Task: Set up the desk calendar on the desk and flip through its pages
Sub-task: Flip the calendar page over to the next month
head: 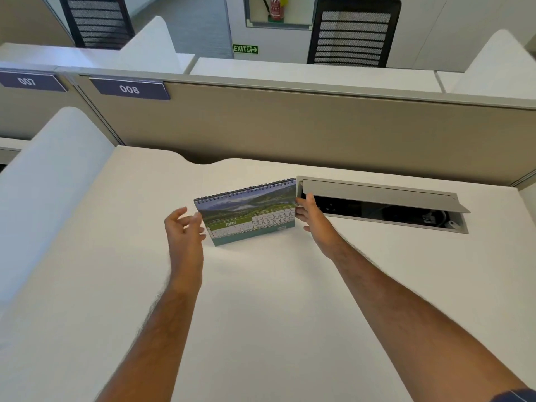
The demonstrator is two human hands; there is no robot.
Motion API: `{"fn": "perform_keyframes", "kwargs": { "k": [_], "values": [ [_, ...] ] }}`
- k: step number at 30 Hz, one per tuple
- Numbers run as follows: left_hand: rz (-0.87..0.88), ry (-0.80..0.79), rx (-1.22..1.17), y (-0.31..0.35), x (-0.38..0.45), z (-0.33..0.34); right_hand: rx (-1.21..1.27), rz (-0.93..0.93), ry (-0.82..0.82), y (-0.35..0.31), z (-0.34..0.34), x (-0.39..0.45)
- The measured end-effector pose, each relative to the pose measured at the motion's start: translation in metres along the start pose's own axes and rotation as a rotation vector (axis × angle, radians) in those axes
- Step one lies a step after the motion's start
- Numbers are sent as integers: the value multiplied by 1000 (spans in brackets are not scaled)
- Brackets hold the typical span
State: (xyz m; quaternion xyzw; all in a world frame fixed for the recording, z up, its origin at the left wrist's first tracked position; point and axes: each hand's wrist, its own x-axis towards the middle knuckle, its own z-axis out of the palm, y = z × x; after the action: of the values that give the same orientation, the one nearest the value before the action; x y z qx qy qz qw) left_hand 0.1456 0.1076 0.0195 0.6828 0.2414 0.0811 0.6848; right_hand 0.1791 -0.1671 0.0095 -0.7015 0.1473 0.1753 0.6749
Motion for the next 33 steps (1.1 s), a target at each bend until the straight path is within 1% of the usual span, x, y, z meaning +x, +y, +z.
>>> {"fn": "perform_keyframes", "kwargs": {
  "k": [1, 2, 5, 7, 9, 12, 22, 26, 33],
  "values": [
    [-16, 30, 15, -5, -3, 2, 0, 1, 1, 0, 0, 1],
    [-53, 27, 39, -10, -6, 3, 0, 2, 5, 1, 0, 1],
    [-230, -78, 86, -24, -15, 5, -2, 3, 13, 2, 0, 2],
    [-279, -133, 81, -29, -21, 6, -12, 2, 9, 4, -1, 3],
    [-276, -152, 91, -30, -27, 8, -23, -3, 4, 5, -1, 4],
    [-244, -141, 94, -30, -32, 8, -26, 7, 9, 5, -1, 5],
    [-211, 17, 143, -32, -29, -7, -29, -9, 3, 11, -2, 10],
    [-169, 91, 99, -34, -25, -15, -26, -4, 13, 11, -1, 9],
    [-176, 82, 83, -33, -26, -20, -28, 3, 25, 11, -1, 11]
  ]
}}
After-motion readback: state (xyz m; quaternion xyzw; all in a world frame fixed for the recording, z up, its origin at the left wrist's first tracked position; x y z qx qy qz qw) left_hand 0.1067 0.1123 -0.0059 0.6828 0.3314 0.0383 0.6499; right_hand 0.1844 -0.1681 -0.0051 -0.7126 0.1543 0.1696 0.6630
